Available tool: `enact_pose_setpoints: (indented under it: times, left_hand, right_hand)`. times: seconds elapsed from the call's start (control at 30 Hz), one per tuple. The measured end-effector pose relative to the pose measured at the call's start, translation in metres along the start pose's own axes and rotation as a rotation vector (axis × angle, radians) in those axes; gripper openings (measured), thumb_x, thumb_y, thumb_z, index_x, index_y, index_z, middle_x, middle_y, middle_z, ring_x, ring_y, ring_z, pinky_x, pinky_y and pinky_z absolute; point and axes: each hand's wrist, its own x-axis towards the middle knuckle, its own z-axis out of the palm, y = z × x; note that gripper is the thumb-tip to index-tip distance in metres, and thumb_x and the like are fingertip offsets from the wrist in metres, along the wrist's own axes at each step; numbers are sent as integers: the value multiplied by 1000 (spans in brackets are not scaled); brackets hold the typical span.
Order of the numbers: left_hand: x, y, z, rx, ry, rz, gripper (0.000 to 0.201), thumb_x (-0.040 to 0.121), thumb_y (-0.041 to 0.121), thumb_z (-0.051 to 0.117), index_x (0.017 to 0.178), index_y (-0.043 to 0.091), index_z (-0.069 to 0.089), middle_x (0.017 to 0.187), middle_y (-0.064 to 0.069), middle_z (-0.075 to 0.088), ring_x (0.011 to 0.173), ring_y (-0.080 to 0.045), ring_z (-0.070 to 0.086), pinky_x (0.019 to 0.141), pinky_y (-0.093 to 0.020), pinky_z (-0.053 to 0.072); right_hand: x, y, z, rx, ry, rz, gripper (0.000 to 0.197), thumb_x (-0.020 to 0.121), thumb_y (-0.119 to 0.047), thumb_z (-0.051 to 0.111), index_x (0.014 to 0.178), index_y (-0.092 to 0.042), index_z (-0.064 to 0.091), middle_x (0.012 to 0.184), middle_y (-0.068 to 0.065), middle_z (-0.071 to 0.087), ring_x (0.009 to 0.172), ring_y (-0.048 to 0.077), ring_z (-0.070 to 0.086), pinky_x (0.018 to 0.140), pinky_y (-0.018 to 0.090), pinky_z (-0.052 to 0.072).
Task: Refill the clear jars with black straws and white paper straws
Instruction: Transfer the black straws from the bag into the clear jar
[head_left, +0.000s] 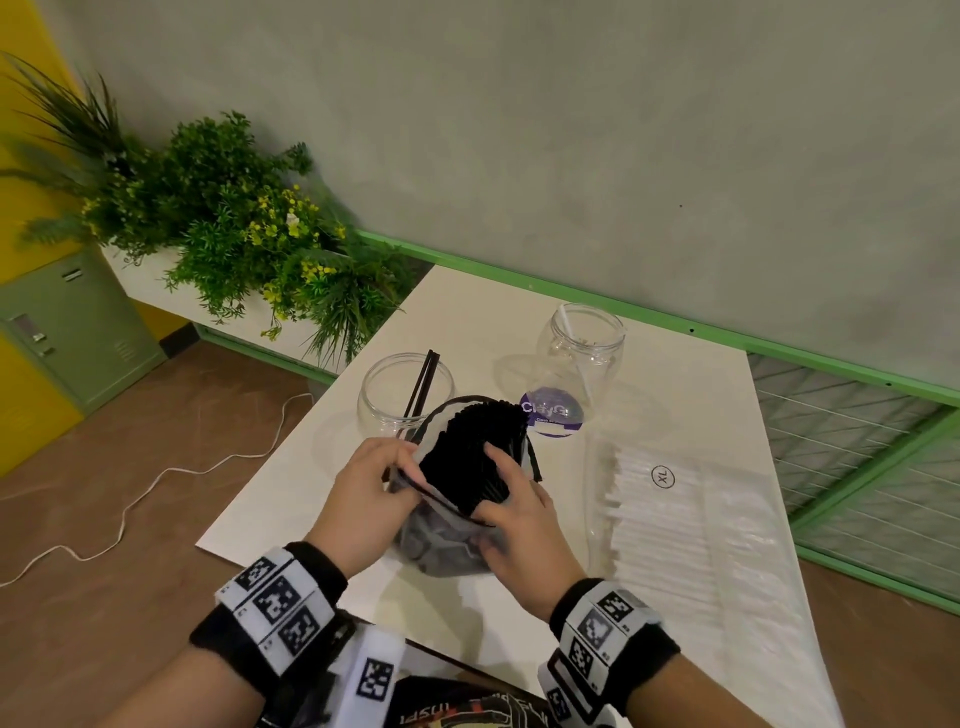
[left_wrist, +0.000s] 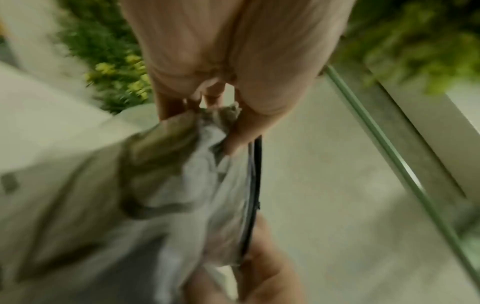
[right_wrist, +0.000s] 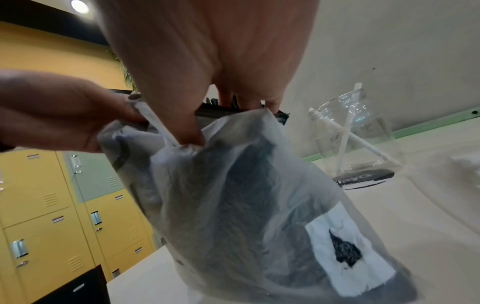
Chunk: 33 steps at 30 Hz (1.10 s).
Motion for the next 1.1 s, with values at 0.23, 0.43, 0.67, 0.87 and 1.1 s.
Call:
enact_pose_setpoints:
  times: [0.23, 0.43, 0.67, 0.87, 1.1]
  left_hand:
    - [6, 1, 11, -311, 8, -185, 24, 64, 30, 75, 61, 24, 52, 113, 1, 63, 102, -17, 61, 89, -33, 44]
    - [8, -1, 9, -440, -16, -309, 45, 60, 8, 56, 103, 21, 58, 113, -6, 59, 108, -27, 56, 88, -41, 45]
    - [9, 4, 10, -351, -62, -280, 58, 79, -15, 41, 113, 30, 55, 122, -1, 53, 121, -21, 49, 103, -46, 40]
    - [11, 6, 7, -331, -107, -237, 60, 84, -19, 37, 114, 29, 56, 122, 2, 56, 113, -13, 56, 80, -27, 47]
    - [13, 10, -4, -565, -39, -324, 50, 82, -25, 33, 98, 12, 62, 102, -3, 68, 83, -21, 63, 65, -31, 49]
  right_hand:
    - [-5, -4, 2, 128, -17, -14, 32, 86, -53, 52, 87, -28, 71, 160, -10, 9, 143, 2, 15, 115, 41, 13]
    - [2, -7, -4, 458, 115, 231, 32, 86, -48, 51, 112, -28, 51, 135, -15, 48, 127, 1, 43, 108, 40, 37]
    - [17, -10, -3, 283, 90, 276, 88, 69, -36, 79, 136, -39, 22, 128, -15, 41, 118, 3, 43, 102, 34, 34]
    - [33, -9, -11, 82, -22, 308, 53, 73, -34, 71, 120, -28, 49, 110, -9, 56, 109, 15, 49, 93, 33, 33]
    - [35, 17, -34, 497, 154, 217, 26, 67, -37, 79, 85, -34, 62, 88, -7, 62, 86, 9, 58, 78, 21, 45]
